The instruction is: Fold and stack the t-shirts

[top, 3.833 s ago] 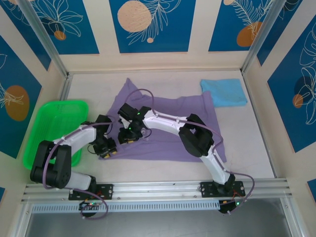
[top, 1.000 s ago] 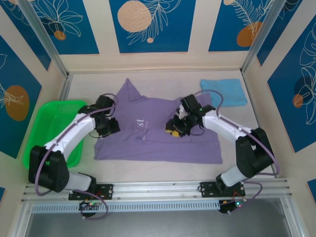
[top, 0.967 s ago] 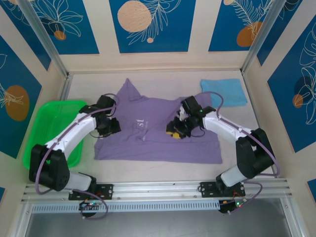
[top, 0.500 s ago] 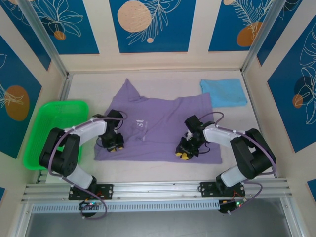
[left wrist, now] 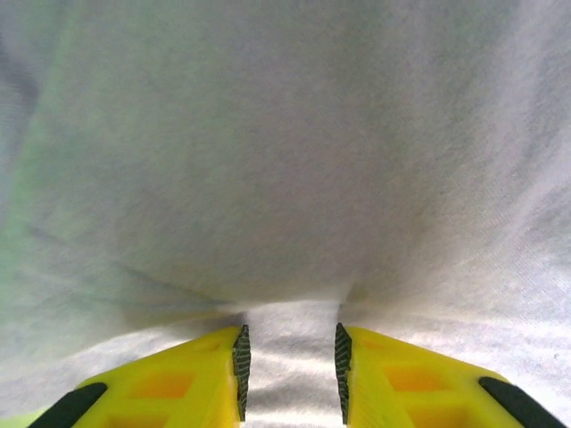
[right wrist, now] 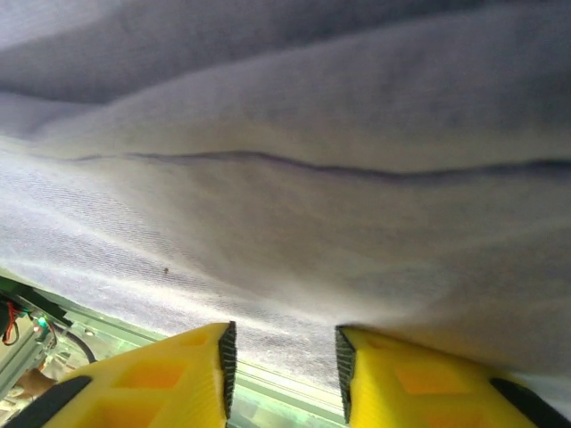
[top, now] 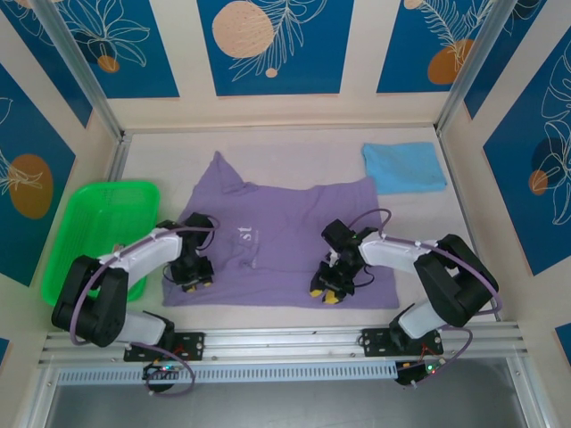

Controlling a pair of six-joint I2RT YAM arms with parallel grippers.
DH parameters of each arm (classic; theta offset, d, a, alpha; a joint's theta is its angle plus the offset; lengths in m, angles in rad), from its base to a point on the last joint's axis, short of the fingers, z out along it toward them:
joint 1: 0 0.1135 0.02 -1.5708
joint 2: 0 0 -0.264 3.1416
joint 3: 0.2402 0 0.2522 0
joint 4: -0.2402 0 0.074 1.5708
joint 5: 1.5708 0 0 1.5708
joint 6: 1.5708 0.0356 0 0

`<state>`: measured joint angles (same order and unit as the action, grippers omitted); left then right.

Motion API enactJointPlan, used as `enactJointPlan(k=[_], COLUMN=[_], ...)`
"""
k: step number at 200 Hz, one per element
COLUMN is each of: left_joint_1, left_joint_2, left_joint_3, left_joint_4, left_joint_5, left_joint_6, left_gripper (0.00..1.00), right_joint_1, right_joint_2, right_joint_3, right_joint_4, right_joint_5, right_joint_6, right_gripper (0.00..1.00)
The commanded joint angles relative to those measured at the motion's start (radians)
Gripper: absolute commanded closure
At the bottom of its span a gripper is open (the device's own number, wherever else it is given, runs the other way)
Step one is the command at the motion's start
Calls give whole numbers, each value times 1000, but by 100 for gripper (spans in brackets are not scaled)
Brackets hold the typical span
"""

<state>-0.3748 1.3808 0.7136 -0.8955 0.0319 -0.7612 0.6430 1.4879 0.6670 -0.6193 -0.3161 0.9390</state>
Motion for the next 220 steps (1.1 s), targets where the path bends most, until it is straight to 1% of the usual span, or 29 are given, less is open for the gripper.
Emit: enactJointPlan(k=[1, 22, 39, 56, 81, 96, 107, 124, 137, 147, 156, 164, 183, 197, 220], left_joint_1=[18, 38, 65, 102, 160, 186, 196, 198, 204, 212, 222, 232, 247, 254, 261], left_joint_2=[2, 48, 128, 248, 481, 647, 777, 984, 1127, 1222, 1270, 1289, 1319, 1340, 1374], left_joint_3=[127, 333, 530, 711, 1008, 1207, 1388, 1667, 1878, 2000, 2036, 2029, 2017, 2019, 2018], left_joint_4=[-65, -74, -61, -23, -1, -19, -62, -135, -184, -200, -178, -141, -68, -26, -3], left_joint_5=[-9, -7, -18, -28, -29, -20, -18, -49, -63, -73, -67, -56, -44, -36, -22], left_joint_6=[2, 41, 69, 92, 102, 96, 102, 130, 144, 149, 141, 129, 120, 114, 89], left_gripper=[64, 56, 47, 37, 28, 26, 25, 26, 29, 32, 35, 37, 39, 40, 41], right_joint_1=[11, 0, -37, -86, -139, -171, -199, -246, -281, -307, -331, -356, -403, -423, -444], right_joint_2=[-30, -72, -117, -149, -164, -158, -143, -114, -97, -88, -83, -80, -81, -80, -82], right_joint_3=[56, 168, 243, 305, 372, 400, 424, 466, 488, 502, 511, 513, 516, 514, 511], right_joint_4=[-136, -194, -198, -171, -121, -110, -120, -155, -172, -185, -192, -192, -195, -198, -222], right_joint_5=[71, 178, 244, 269, 282, 285, 282, 288, 293, 305, 310, 312, 301, 288, 295], right_joint_6=[-4, -34, -42, -36, -41, -59, -72, -93, -106, -116, -122, -125, -126, -133, -153], right_gripper=[52, 43, 38, 36, 36, 36, 37, 37, 38, 39, 39, 39, 39, 40, 40])
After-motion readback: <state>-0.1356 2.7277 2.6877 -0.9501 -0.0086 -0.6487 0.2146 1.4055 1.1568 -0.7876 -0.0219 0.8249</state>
